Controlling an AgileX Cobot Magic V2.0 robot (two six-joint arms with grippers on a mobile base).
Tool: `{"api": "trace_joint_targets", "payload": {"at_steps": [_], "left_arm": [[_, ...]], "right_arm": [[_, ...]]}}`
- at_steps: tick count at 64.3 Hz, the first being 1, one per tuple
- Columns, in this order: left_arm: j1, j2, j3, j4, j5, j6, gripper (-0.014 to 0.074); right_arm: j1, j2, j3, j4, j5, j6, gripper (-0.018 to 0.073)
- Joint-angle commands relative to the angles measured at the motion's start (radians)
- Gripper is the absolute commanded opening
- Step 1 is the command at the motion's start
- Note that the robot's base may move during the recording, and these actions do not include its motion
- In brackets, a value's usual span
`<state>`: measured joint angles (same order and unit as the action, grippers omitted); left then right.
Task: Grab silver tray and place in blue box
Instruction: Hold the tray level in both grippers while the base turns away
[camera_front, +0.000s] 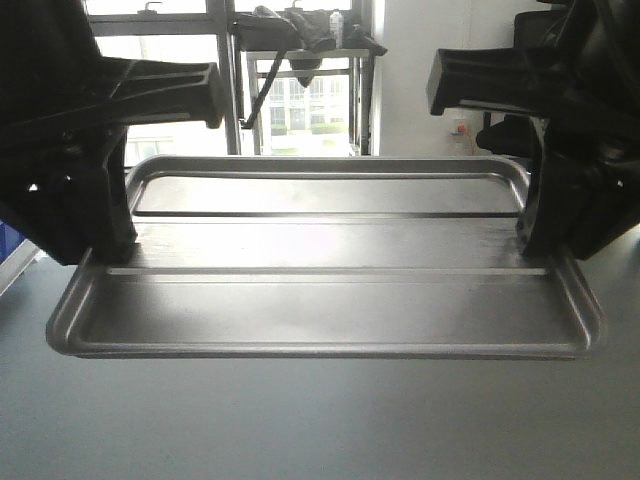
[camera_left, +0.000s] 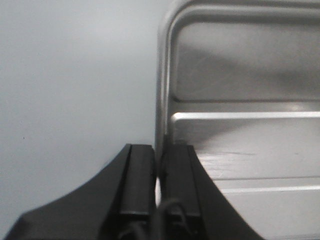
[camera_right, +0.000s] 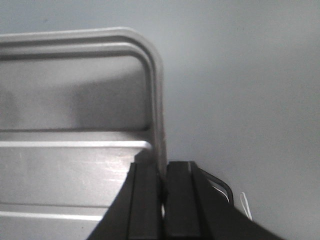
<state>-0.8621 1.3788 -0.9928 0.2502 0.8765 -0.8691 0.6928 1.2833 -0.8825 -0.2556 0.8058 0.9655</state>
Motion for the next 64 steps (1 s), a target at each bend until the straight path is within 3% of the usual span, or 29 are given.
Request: {"api": "trace_joint_targets", "payload": {"at_steps": [1,64], "left_arm": [[-0.005,-0.029,-0.024,0.031,0.006,-0.010,-0.0006],[-0.005,-0.029,-0.024,0.031,0.007,-0.010,-0.0006]], "right_arm": [[-0.002,-0.029,-0.025,-0.042,-0.011,0.000,0.0049],[-0.004,-0.029,-0.025,-0.046,-0.010,0.000,0.0049]]}}
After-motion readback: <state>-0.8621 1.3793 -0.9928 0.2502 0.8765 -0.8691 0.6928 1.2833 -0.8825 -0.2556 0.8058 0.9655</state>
